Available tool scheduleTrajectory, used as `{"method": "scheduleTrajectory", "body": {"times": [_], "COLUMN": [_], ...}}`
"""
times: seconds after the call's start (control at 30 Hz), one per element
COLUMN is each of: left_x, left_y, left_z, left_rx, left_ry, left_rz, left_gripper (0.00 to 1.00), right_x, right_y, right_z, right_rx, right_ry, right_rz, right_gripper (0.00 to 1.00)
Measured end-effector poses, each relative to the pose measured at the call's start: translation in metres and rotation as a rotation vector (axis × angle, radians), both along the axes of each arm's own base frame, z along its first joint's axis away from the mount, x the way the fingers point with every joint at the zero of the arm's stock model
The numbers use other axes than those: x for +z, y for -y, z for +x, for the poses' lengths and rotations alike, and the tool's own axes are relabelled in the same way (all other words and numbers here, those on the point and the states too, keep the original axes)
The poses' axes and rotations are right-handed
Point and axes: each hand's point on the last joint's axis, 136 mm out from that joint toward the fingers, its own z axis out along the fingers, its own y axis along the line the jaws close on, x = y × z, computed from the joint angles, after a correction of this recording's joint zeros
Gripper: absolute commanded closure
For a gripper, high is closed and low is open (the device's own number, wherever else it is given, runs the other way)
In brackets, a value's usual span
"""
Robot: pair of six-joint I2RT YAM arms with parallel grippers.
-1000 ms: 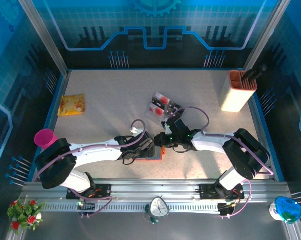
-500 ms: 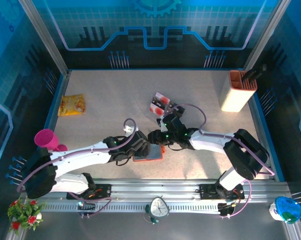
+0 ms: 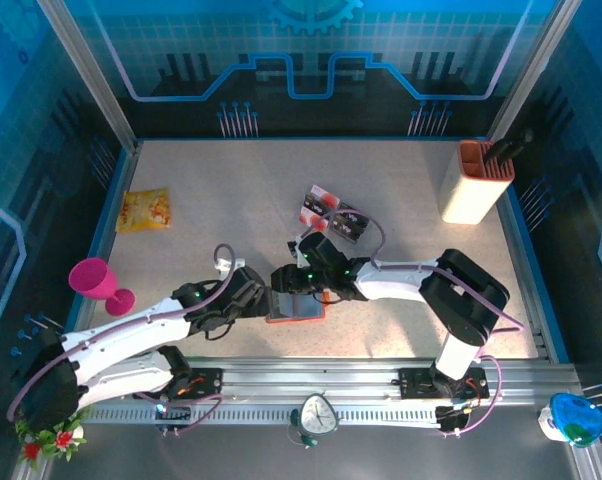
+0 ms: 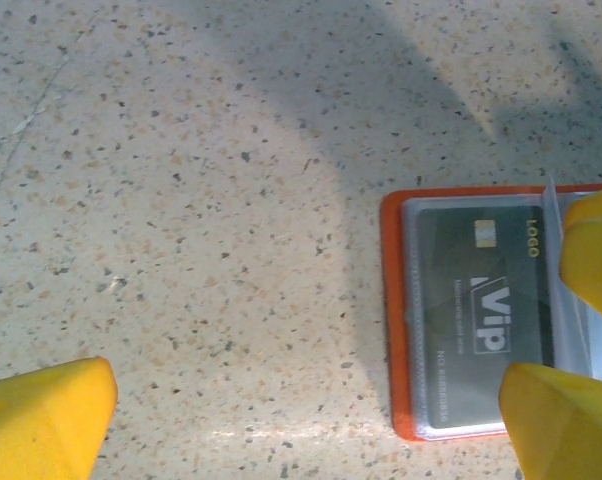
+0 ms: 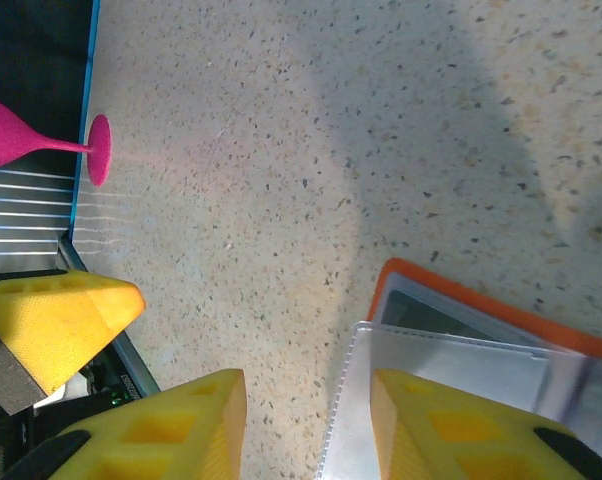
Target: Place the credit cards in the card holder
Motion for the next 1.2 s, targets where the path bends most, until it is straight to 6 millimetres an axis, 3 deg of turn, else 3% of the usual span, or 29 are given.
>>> {"method": "scheduleTrajectory", "body": {"times": [0.1,0.27,0.67,0.93,1.07,1.2], "left_x": [-0.002,0.007,0.003,0.005,-0.004,-0.011], "left_y": [-0.006,-0.005,-0.004,0.002,0.002,0.001], "left_z": [-0.002,0.007,0.009,0.016,0.015,0.014], "left_rx": [0.013,0.054,0.057,0.08,0.077,0.076], "left_ry": [-0.004,0.043,0.039,0.06,0.033,0.01], "left_rz": [0.007,-0.032,-0.029,-0.062,-0.035,-0.011], "left_gripper": [0.01,0.01,0.01,0.01,0.01,0.01], "right_x": [-0.008,-0.04,-0.032,-0.004,0.026,0.061], "right_y": [-0.005,-0.008,-0.014,0.004,0.018,0.05], "right_z": [-0.002,-0.017,-0.014,0.005,0.02,0.049], "right_rx": [0.007,0.04,0.053,0.007,-0.01,-0.056], "right_ry": [-0.009,-0.06,-0.057,-0.033,0.018,0.1], "right_rz": [-0.002,-0.06,-0.022,0.002,0.039,0.021], "right_gripper": [0.61,0.61,0.6,0.6,0.6,0.59]}}
